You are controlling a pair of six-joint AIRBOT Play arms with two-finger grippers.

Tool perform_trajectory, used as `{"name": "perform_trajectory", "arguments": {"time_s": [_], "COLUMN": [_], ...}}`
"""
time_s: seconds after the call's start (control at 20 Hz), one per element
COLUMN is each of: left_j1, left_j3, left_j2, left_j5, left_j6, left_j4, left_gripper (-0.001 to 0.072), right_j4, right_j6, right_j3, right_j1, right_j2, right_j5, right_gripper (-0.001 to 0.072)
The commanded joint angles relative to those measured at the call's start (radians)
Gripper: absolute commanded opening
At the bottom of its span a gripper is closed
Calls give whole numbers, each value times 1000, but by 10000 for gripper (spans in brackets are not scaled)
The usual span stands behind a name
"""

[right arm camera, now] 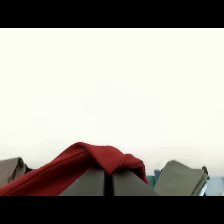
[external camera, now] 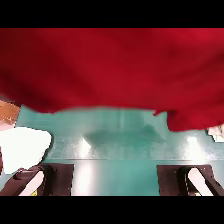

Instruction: Fold the shirts.

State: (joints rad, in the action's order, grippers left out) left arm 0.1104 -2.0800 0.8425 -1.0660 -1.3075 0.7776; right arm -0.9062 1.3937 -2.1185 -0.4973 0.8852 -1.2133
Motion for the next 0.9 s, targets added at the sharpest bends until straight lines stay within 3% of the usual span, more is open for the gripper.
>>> {"name": "perform_trajectory", "arguments": {"time_s": [0.0,0.15,0.25,0.45,0.65,0.85], "left_j1": [0,0,0,0,0,0], "left_j3": [182,372,465,521,521,521], "left_j2": [16,123,238,504,696,761], "left_j5": [-51,-131,-176,-168,-12,204], "left_j6": [-29,-28,-27,-26,40,125], "left_j4": [15,16,34,106,103,67], "left_gripper": [25,25,26,26,26,26], "right_j4": [33,0,-116,-265,-273,-274], "right_j6": [4,21,52,74,74,74], "right_j3": [94,214,294,394,390,390], "right_j1": [-16,111,238,427,477,476], "right_j2": [39,172,287,540,750,811], "right_j5": [-85,-210,-262,-262,-49,237], "right_gripper": [16,16,16,16,16,16]}}
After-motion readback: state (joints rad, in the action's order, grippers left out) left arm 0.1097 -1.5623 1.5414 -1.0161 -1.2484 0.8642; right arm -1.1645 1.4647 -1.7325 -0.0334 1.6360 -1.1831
